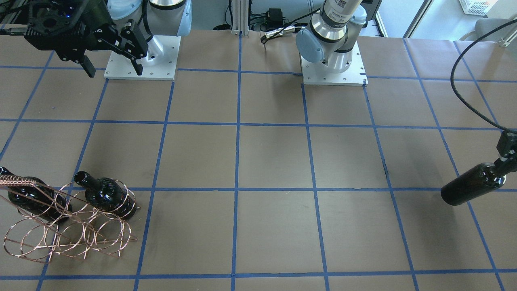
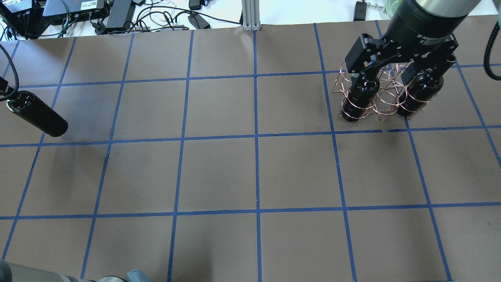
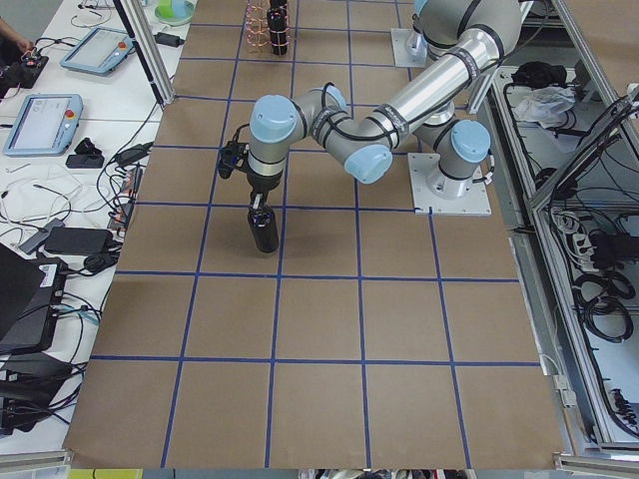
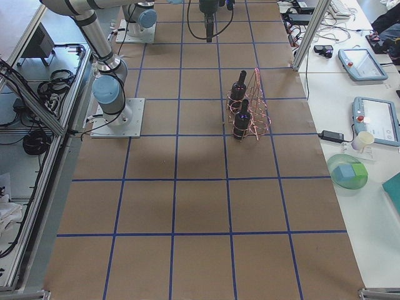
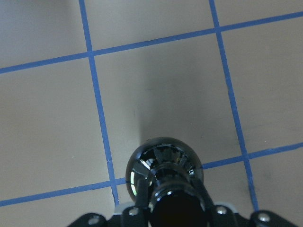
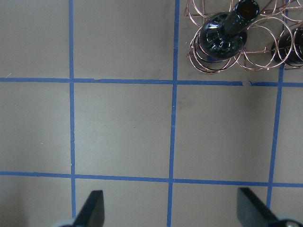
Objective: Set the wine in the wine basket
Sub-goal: 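Lift the bottle with the left gripper and carry it toward table center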
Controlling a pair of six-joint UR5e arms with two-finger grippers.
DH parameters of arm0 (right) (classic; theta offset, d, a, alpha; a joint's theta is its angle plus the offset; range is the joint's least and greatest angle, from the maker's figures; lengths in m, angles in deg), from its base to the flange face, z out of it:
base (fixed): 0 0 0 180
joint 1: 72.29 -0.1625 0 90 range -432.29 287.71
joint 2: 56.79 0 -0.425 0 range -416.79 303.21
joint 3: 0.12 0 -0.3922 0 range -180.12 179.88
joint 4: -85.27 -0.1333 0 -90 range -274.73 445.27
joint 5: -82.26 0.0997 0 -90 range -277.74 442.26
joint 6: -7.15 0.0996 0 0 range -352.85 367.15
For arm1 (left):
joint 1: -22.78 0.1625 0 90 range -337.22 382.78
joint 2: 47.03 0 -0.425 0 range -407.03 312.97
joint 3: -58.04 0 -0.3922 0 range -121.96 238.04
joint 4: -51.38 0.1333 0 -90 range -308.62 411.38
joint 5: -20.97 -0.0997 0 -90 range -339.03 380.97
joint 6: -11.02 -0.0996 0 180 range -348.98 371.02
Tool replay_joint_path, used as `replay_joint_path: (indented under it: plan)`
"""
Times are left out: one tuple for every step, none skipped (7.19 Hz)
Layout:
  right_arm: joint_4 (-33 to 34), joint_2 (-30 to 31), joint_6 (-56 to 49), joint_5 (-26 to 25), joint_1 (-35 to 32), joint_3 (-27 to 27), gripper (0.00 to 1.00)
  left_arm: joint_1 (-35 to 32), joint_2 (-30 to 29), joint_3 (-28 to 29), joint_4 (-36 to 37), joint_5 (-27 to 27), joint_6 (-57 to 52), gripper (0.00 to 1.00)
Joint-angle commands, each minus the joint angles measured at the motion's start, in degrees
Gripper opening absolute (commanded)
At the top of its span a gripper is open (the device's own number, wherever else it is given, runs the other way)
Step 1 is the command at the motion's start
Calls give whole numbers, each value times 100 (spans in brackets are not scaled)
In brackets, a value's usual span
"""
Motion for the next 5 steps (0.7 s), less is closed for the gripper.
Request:
replay_joint_path:
  plan:
    - [-43,3,3,-67,4,-10,100,-900,331,-74,-376,-379,1285,0]
    - [-35,12,3,-67,4,-36,100,-1366,506,-196,-414,-388,2120,0]
    - [-43,12,3,-67,-5,-45,100,-1763,700,-476,-458,-388,2928,0]
    - [-17,12,-14,-67,4,-45,100,-2088,928,-783,-459,-371,3563,0]
    - [44,20,-6,-58,4,-45,100,-2440,1130,-1073,-520,-362,4283,0]
